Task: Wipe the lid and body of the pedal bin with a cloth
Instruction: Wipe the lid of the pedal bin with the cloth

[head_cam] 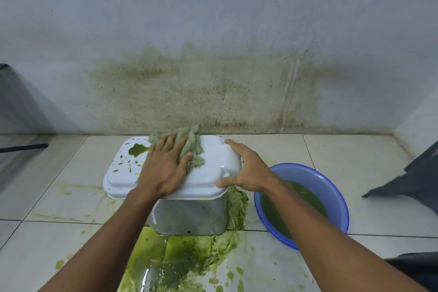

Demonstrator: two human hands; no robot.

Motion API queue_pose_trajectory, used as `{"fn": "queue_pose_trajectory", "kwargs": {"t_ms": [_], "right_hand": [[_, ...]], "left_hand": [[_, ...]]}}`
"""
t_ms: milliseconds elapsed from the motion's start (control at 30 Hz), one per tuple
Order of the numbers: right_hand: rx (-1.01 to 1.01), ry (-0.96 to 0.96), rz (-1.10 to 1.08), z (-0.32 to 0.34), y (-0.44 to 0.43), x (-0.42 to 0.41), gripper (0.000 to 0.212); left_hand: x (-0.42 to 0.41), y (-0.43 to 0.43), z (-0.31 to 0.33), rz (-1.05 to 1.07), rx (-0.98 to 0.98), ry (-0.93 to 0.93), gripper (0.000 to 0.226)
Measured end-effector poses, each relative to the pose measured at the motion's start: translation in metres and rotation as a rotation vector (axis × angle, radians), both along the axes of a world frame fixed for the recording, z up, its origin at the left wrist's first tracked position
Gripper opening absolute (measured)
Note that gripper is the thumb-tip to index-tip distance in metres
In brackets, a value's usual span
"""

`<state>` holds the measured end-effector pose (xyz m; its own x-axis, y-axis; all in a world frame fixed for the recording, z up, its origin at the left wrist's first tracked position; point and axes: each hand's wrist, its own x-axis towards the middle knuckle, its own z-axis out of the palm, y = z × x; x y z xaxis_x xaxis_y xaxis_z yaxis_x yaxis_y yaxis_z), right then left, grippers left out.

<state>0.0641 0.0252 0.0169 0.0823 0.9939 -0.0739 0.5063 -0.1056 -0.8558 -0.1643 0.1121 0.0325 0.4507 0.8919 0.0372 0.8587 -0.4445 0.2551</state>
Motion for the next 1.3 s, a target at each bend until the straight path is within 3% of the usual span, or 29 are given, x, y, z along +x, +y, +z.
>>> {"fn": "queue_pose_trajectory", "kwargs": {"t_ms": [100, 233, 367, 467, 600, 667, 733, 833, 933, 1033, 1200, 1300], "right_hand": [[0.006, -0.028, 0.001, 0.0, -0.001, -0.002, 0.119], [-0.012, 0.018, 0.022, -0.002, 0.004, 0.005, 0.084], [-0.06, 0.04, 0.041, 0.0, 0.008, 0.01, 0.112], [-0.067, 0.138, 0.068, 0.007, 0.009, 0.01, 0.096], [-0.061, 0.244, 0.016, 0.008, 0.009, 0.004, 0.094], [-0.067, 0.246, 0.003, 0.008, 0.01, 0.002, 0.079], [-0.061, 0.193, 0.002, 0.009, 0.01, -0.001, 0.061], [-0.033, -0.004, -0.052, 0.005, 0.012, -0.007, 0.055], [0.037, -0.315, 0.003, 0.006, 0.014, -0.023, 0.059], [0.158, -0.486, 0.098, 0.008, 0.021, -0.037, 0.057], [0.21, -0.481, 0.052, 0.007, 0.031, -0.045, 0.06], [0.2, -0.49, 0.035, 0.006, 0.032, -0.045, 0.062]], "left_hand": [[0.039, -0.004, 0.004, -0.005, -0.051, 0.095, 0.065], [0.059, -0.037, 0.0, -0.2, 0.006, 0.106, 0.065], [0.006, -0.049, -0.011, -0.309, 0.106, 0.012, 0.065], [-0.018, -0.052, -0.015, -0.26, 0.142, 0.024, 0.068], [0.028, -0.058, -0.015, -0.148, 0.135, 0.101, 0.077], [0.043, -0.058, -0.016, -0.151, 0.157, 0.109, 0.076], [0.029, -0.055, -0.018, -0.187, 0.187, 0.086, 0.074], [-0.019, -0.053, -0.023, -0.191, 0.209, 0.014, 0.072], [-0.054, -0.043, -0.022, -0.025, 0.174, -0.051, 0.073], [-0.043, -0.031, -0.013, 0.105, 0.108, -0.039, 0.079], [0.011, -0.033, -0.003, 0.043, 0.082, 0.036, 0.076], [-0.002, -0.061, -0.014, -0.073, 0.152, -0.007, 0.069]]}}
